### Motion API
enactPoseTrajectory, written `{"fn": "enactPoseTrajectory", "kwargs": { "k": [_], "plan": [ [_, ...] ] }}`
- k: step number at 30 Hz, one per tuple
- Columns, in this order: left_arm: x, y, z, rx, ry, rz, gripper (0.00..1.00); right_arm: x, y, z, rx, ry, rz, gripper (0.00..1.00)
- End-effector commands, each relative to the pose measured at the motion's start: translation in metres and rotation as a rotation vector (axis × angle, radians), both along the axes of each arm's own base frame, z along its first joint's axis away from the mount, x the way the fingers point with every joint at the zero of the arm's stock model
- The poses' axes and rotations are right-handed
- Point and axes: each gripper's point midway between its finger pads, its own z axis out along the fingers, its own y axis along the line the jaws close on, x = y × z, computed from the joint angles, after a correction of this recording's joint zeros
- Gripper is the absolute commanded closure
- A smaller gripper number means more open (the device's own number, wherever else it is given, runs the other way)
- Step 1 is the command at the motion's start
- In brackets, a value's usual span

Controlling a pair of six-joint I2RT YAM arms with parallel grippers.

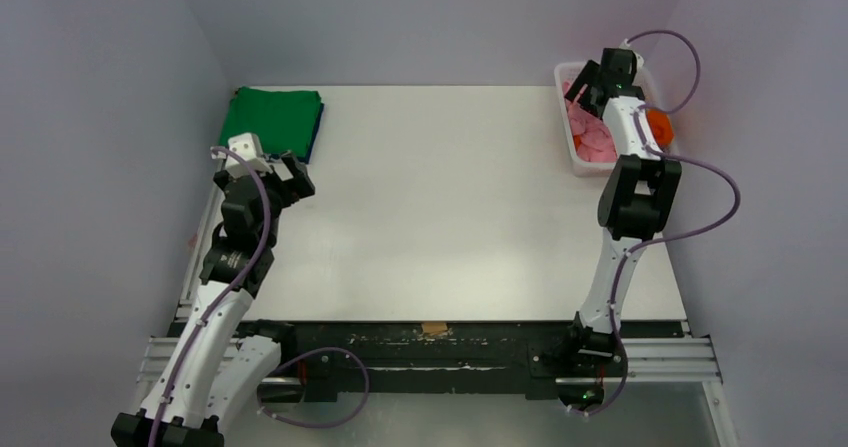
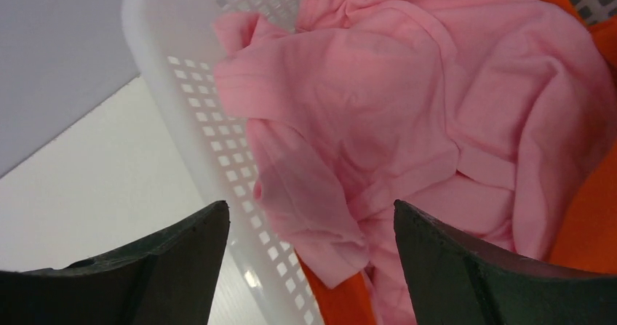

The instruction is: Fold and stack the t-shirts

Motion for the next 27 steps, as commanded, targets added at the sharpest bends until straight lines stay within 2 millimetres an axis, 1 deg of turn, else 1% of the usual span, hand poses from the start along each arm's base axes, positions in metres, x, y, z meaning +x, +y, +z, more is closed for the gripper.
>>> {"fn": "enactPoseTrajectory", "kwargs": {
  "k": [1, 3, 5, 7, 8, 9, 11, 12, 13, 15, 16, 18, 19, 20, 21, 22, 25, 26, 27],
  "plan": [
    [0.004, 0.001, 0.022, -0.03, -0.05, 0.021, 0.0, 0.022, -0.002, -0.01, 0.03, 0.005, -0.015, 0.2],
    [0.005, 0.0, 0.02, -0.033, -0.046, 0.022, 0.0, 0.034, -0.001, -0.021, 0.036, -0.011, -0.008, 0.21],
    [0.007, 0.0, 0.019, -0.036, -0.042, 0.025, 0.0, 0.043, -0.003, -0.03, 0.043, -0.025, -0.013, 0.25],
    [0.008, 0.0, 0.017, -0.039, -0.037, 0.026, 0.0, 0.049, -0.007, -0.037, 0.045, -0.036, -0.028, 0.36],
    [0.009, 0.0, 0.017, -0.042, -0.036, 0.03, 0.0, 0.052, -0.008, -0.038, 0.046, -0.042, -0.035, 0.45],
    [0.009, 0.0, 0.016, -0.044, -0.033, 0.032, 0.0, 0.054, -0.008, -0.038, 0.051, -0.05, -0.035, 0.57],
    [0.009, 0.001, 0.014, -0.048, -0.026, 0.036, 0.0, 0.057, -0.005, -0.032, 0.06, -0.071, -0.015, 0.77],
    [0.008, 0.001, 0.013, -0.049, -0.026, 0.039, 0.0, 0.057, -0.005, -0.025, 0.057, -0.086, -0.003, 0.92],
    [0.008, 0.001, 0.013, -0.05, -0.025, 0.041, 0.0, 0.057, -0.004, -0.012, 0.054, -0.11, 0.002, 1.0],
    [0.006, 0.002, 0.013, -0.051, -0.025, 0.045, 0.0, 0.053, -0.002, 0.019, 0.044, -0.16, 0.015, 1.0],
    [0.006, 0.002, 0.013, -0.052, -0.024, 0.045, 0.0, 0.05, -0.001, 0.039, 0.04, -0.193, 0.02, 1.0],
    [0.005, 0.002, 0.013, -0.058, -0.026, 0.045, 0.0, 0.039, 0.007, 0.084, 0.03, -0.267, 0.068, 1.0],
    [0.005, 0.001, 0.012, -0.061, -0.026, 0.042, 0.0, 0.033, 0.018, 0.11, 0.036, -0.318, 0.119, 1.0],
    [0.005, 0.001, 0.012, -0.065, -0.027, 0.04, 0.0, 0.025, 0.033, 0.136, 0.053, -0.375, 0.177, 1.0],
    [0.006, 0.0, 0.011, -0.07, -0.027, 0.037, 0.0, 0.016, 0.05, 0.158, 0.069, -0.42, 0.238, 1.0],
    [0.006, -0.001, 0.011, -0.075, -0.025, 0.036, 0.0, 0.007, 0.07, 0.184, 0.075, -0.472, 0.307, 1.0],
    [0.005, -0.003, 0.01, -0.097, -0.027, 0.033, 0.0, -0.025, 0.122, 0.251, 0.042, -0.575, 0.464, 1.0],
    [0.004, -0.004, 0.01, -0.1, -0.027, 0.028, 0.0, -0.038, 0.143, 0.272, 0.05, -0.616, 0.536, 1.0],
    [0.004, -0.005, 0.01, -0.103, -0.031, 0.02, 0.0, -0.058, 0.173, 0.298, 0.076, -0.677, 0.636, 1.0]
  ]
}}
